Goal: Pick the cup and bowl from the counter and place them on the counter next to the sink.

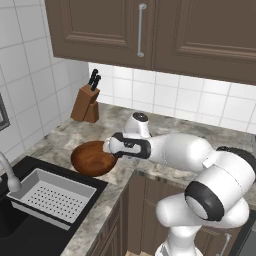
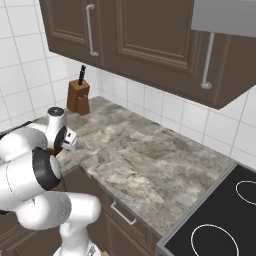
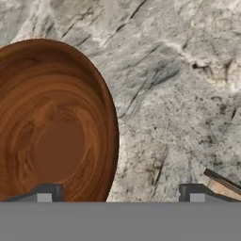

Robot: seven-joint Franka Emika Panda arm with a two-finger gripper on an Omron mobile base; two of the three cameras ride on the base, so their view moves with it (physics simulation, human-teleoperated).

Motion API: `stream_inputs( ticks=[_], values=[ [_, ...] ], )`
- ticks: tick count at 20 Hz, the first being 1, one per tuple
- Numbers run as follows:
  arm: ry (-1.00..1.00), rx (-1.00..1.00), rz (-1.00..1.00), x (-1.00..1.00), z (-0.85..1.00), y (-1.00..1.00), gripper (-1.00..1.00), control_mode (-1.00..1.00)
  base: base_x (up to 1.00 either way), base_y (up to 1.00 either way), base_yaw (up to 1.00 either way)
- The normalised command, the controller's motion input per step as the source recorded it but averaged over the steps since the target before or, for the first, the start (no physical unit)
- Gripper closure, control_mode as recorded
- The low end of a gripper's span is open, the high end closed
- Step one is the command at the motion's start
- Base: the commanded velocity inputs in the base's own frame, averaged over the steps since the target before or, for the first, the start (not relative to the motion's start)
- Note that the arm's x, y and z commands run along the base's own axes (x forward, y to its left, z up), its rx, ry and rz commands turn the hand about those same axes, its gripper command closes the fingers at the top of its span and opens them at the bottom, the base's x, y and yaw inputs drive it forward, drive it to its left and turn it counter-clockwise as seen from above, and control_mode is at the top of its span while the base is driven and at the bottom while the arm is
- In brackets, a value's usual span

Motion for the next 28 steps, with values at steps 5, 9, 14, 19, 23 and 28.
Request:
stream_inputs(
  ticks=[5,9,14,19,23,28],
  values=[
    [-0.05,0.00,0.00,-0.54,0.58,-0.03,-1.00,-1.00,0.00,0.00,0.00],
    [0.00,0.00,-0.02,-0.75,0.39,-0.25,-1.00,-1.00,0.00,0.00,0.00],
    [0.00,0.00,-0.02,-0.67,0.21,-0.64,-1.00,-1.00,0.00,0.00,0.00],
    [0.00,0.00,0.00,-0.66,0.21,-0.94,-1.00,-1.00,0.00,0.00,0.00],
    [-0.02,0.00,0.00,-0.69,0.28,-0.92,-1.00,-1.00,0.00,0.00,0.00],
    [-0.03,0.00,0.00,-0.60,0.21,-0.85,-1.00,-1.00,0.00,0.00,0.00]
  ],
)
